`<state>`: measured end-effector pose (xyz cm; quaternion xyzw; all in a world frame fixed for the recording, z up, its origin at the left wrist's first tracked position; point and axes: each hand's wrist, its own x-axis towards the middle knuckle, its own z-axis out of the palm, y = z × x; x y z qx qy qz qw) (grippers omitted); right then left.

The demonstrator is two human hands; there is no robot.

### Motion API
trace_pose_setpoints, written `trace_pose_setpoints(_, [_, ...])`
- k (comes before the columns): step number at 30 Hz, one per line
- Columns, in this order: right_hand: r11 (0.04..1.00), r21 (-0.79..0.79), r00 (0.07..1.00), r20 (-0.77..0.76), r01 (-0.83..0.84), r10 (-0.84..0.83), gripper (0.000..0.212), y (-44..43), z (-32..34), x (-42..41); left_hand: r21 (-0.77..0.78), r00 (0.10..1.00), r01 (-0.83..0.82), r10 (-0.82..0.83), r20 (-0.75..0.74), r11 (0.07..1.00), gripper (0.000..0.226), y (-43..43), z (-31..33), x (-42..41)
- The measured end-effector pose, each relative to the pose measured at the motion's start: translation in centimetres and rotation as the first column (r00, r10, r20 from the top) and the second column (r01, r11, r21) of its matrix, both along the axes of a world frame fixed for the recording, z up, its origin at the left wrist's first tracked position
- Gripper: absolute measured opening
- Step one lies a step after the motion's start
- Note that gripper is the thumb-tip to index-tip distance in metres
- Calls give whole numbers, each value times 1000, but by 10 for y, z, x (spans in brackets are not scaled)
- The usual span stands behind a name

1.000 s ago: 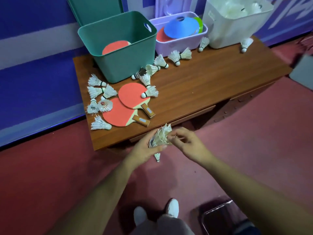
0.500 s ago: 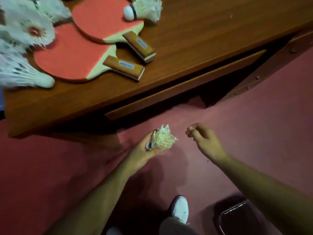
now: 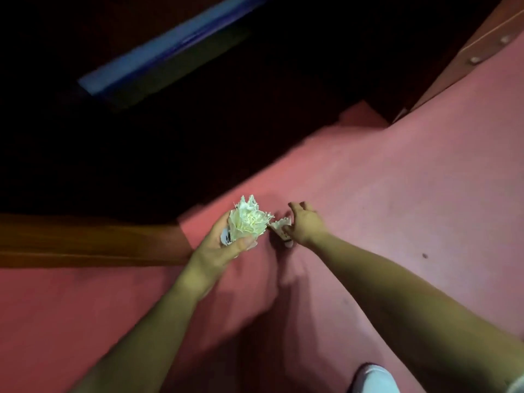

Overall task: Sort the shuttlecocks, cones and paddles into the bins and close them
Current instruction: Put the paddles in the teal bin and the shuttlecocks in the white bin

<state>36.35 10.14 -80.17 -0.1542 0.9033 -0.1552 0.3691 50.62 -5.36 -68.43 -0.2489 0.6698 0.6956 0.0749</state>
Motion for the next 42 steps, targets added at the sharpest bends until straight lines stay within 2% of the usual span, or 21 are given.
trace_pose_setpoints(4, [994, 94, 997, 35, -65, 62, 50, -2, -52, 3, -21, 1000, 13, -13, -14, 1000, 43, 3, -43, 2])
trace_pose_setpoints(8, [997, -74, 1000, -7, 29, -29, 12, 11, -40, 14, -10, 1000, 25, -25, -17, 1000, 45, 9, -41, 2])
trace_pose_setpoints(10, [985, -158, 997, -9, 70, -73, 19, 22, -6, 12, 9, 1000, 21, -21, -14, 1000, 47, 12, -26, 1])
trace_pose_setpoints(12, [970, -218, 992, -39, 105, -116, 14, 35, 45, 5, 26, 1000, 17, -17, -7, 1000, 48, 21, 9, 2])
trace_pose_setpoints(15, [950, -274, 985, -45, 150, -169, 18, 58, 135, -7, 76, 999, 31, -31, -8, 997, 47, 42, 79, 0])
trace_pose_setpoints(17, [937, -307, 981, -38, 168, -188, 13, 75, 214, -13, 91, 998, 57, -56, -10, 994, 48, 56, 145, -7])
trace_pose_setpoints(23, [876, -422, 957, -63, 233, -284, 23, 118, 487, -32, 65, 993, 117, -117, -1, 991, 54, 81, 387, -37])
trace_pose_setpoints(26, [838, -494, 940, -109, 233, -325, 24, 133, 625, -53, -17, 988, 156, -156, -18, 988, 69, 78, 499, -60])
trace_pose_setpoints(28, [800, -553, 919, -141, 234, -367, 17, 140, 716, -70, -77, 989, 133, -137, -48, 988, 79, 77, 571, -78])
trace_pose_setpoints(32, [753, -650, 882, -293, 99, -369, 27, 135, 858, -97, -139, 979, 104, -126, -161, 985, 60, 85, 694, -112])
trace_pose_setpoints(36, [716, -696, 880, -373, -56, -294, 29, 117, 944, -112, -202, 961, 81, -130, -244, 976, 62, 81, 769, -139])
trace_pose_setpoints(42, [670, -714, 860, -457, -204, -225, 22, 88, 981, -151, -275, 941, 34, -124, -314, 961, 57, 60, 809, -177])
